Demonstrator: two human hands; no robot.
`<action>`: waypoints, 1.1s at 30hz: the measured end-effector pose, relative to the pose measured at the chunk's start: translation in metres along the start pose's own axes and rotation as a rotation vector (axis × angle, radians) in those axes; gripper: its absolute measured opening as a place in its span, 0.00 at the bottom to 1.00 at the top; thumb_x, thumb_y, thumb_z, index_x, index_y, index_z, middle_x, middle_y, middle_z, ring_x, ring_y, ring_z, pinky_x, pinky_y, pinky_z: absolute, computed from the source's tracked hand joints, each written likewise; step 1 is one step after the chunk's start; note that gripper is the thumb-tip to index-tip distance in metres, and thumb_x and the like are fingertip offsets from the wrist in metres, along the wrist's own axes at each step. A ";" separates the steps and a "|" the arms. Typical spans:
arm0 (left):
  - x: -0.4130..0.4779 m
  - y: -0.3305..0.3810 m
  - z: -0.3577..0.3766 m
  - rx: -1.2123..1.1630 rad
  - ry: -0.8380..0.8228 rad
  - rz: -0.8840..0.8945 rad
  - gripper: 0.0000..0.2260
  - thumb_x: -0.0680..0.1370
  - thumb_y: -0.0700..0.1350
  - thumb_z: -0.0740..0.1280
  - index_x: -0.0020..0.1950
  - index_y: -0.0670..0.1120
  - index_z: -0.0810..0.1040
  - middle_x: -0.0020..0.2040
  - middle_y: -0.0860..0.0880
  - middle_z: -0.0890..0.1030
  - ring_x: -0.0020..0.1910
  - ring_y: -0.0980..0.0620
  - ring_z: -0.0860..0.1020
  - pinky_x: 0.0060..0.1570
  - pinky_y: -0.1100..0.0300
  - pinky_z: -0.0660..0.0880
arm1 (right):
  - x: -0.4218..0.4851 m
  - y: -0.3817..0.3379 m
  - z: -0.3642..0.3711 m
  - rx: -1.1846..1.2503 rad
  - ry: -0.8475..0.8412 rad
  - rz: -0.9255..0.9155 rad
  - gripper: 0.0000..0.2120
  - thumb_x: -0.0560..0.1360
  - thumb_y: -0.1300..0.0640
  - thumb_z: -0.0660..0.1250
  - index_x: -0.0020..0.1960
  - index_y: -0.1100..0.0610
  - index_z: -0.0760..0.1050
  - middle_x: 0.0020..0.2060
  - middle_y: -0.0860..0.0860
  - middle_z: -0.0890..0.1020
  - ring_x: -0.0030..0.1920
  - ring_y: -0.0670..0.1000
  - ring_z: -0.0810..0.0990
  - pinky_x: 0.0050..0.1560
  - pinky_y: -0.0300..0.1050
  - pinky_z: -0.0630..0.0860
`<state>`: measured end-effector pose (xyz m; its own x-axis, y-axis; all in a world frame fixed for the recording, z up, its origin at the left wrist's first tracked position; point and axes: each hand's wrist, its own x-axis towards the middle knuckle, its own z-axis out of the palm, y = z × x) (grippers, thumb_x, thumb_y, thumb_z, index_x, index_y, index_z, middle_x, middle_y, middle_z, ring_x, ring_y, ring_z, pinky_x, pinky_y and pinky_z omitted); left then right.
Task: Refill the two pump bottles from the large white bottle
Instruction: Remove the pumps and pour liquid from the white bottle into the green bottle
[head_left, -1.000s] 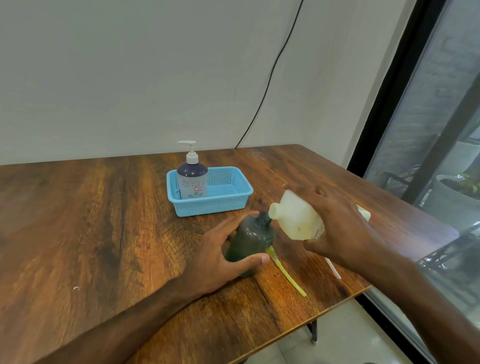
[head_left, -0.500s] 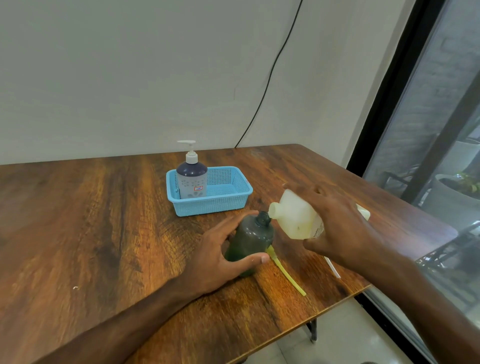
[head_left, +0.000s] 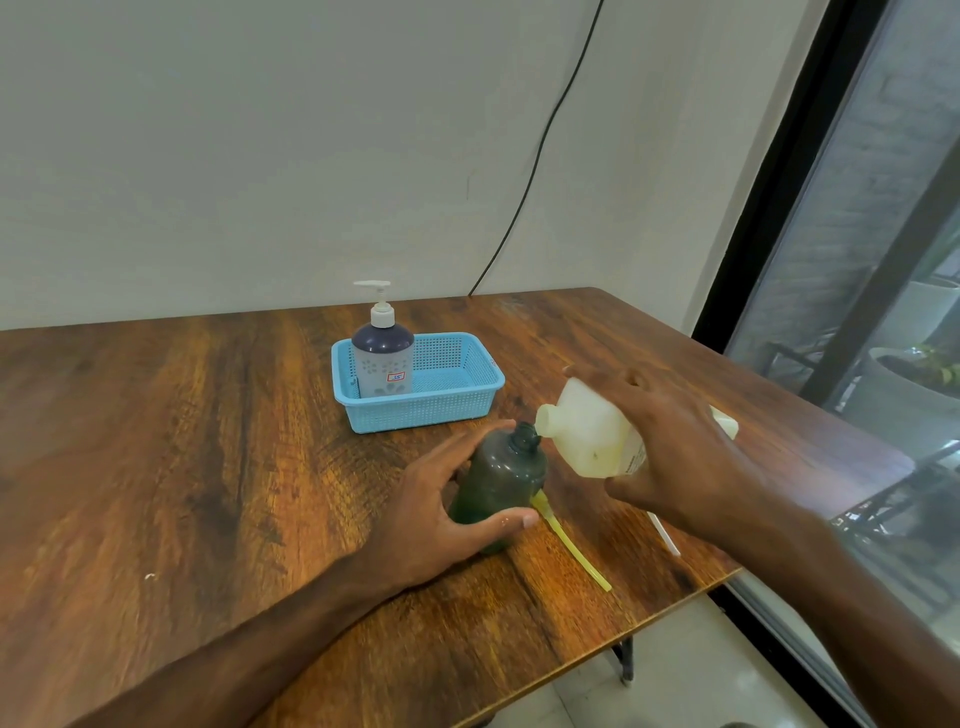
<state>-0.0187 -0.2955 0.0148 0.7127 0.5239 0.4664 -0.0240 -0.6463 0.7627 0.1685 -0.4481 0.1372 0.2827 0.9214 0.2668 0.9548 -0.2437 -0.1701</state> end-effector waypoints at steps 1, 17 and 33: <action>0.000 0.000 0.000 0.001 0.001 -0.001 0.37 0.73 0.58 0.81 0.80 0.58 0.70 0.73 0.62 0.77 0.73 0.59 0.76 0.67 0.51 0.79 | 0.000 0.000 0.000 -0.004 -0.001 0.002 0.49 0.68 0.49 0.80 0.78 0.36 0.54 0.70 0.46 0.69 0.71 0.53 0.65 0.70 0.66 0.68; 0.000 0.002 -0.001 0.002 -0.008 -0.004 0.40 0.73 0.57 0.81 0.81 0.58 0.68 0.74 0.62 0.77 0.73 0.59 0.75 0.67 0.58 0.78 | -0.002 -0.002 -0.004 -0.018 0.004 -0.008 0.48 0.67 0.48 0.80 0.78 0.36 0.55 0.70 0.47 0.69 0.71 0.53 0.65 0.71 0.62 0.67; 0.000 0.000 0.000 -0.007 -0.004 -0.023 0.40 0.72 0.60 0.81 0.81 0.59 0.68 0.75 0.62 0.76 0.75 0.57 0.75 0.69 0.50 0.79 | -0.003 -0.003 -0.004 -0.013 0.004 -0.010 0.48 0.68 0.50 0.80 0.79 0.37 0.55 0.72 0.48 0.67 0.73 0.54 0.63 0.73 0.62 0.64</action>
<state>-0.0188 -0.2951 0.0146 0.7161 0.5360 0.4471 -0.0129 -0.6303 0.7763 0.1654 -0.4517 0.1408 0.2736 0.9226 0.2719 0.9587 -0.2387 -0.1547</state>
